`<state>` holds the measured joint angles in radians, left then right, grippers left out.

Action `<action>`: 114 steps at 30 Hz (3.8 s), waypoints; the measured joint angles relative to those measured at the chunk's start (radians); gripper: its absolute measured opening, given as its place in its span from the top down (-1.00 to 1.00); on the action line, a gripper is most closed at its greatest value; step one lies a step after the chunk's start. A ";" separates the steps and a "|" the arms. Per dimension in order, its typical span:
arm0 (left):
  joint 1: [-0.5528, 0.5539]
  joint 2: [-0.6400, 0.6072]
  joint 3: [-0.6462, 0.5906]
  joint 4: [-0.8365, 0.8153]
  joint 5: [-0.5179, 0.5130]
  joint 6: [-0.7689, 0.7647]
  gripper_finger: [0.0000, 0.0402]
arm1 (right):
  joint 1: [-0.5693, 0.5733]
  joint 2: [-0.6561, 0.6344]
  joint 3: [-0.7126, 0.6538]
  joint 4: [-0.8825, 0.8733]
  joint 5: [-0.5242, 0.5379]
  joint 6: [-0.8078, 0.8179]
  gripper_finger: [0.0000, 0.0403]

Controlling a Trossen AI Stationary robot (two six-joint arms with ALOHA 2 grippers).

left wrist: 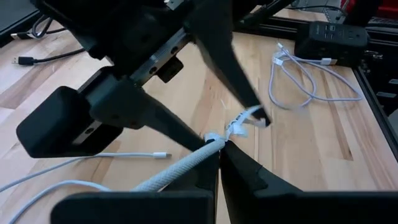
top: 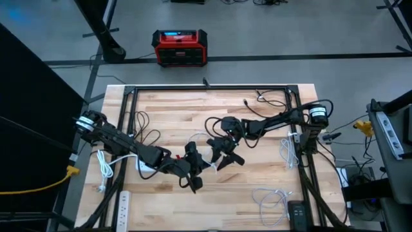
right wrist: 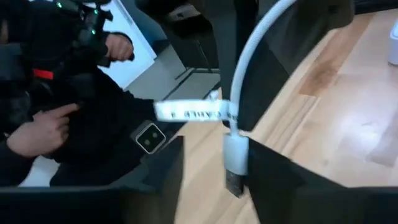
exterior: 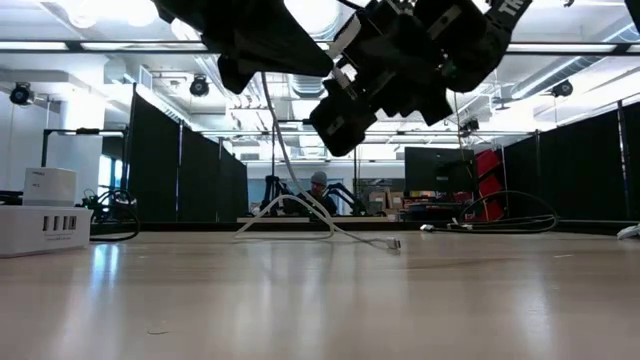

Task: Insert USB
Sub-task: Insert the white charger cable into the top white outlet extension

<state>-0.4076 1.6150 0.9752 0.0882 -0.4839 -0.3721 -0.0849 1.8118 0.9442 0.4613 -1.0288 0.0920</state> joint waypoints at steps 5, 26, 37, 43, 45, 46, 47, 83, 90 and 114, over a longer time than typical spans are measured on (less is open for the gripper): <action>-0.001 0.000 0.000 -0.004 0.000 -0.002 1.00 | -0.001 -0.001 0.005 -0.035 0.015 -0.048 0.92; -0.021 -0.004 -0.001 -0.242 -0.117 -0.332 0.72 | 0.066 -0.005 -0.022 0.024 0.473 -0.078 0.91; -0.055 -0.004 -0.003 -0.238 -0.259 -0.382 0.22 | 0.074 -0.006 -0.097 0.255 0.509 0.019 0.91; -0.058 -0.003 -0.003 -0.194 -0.309 -0.384 0.01 | 0.090 -0.006 -0.106 0.291 0.536 0.020 0.91; -0.057 0.000 -0.003 -0.156 -0.339 -0.382 -0.02 | 0.092 -0.007 -0.106 0.306 0.543 0.021 0.91; -0.057 0.000 -0.003 -0.153 -0.357 -0.382 -0.03 | 0.092 -0.007 -0.106 0.313 0.545 0.021 0.91; -0.057 0.000 -0.003 -0.147 -0.366 -0.384 -0.04 | 0.092 -0.007 -0.106 0.323 0.545 0.021 0.91; -0.063 0.001 -0.004 -0.132 -0.465 -0.336 0.99 | 0.092 -0.007 -0.107 0.342 0.539 0.082 0.91; -0.060 -0.006 -0.005 -0.142 -0.411 -0.267 0.99 | 0.093 -0.007 -0.107 0.331 0.515 0.091 0.47; -0.086 -0.075 0.253 -1.231 0.075 -0.300 0.99 | 0.096 -0.009 -0.107 0.200 0.525 0.035 -0.01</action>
<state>-0.4933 1.5398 1.2283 -1.1430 -0.4094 -0.6722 0.0113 1.8030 0.8375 0.6613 -0.5041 0.1271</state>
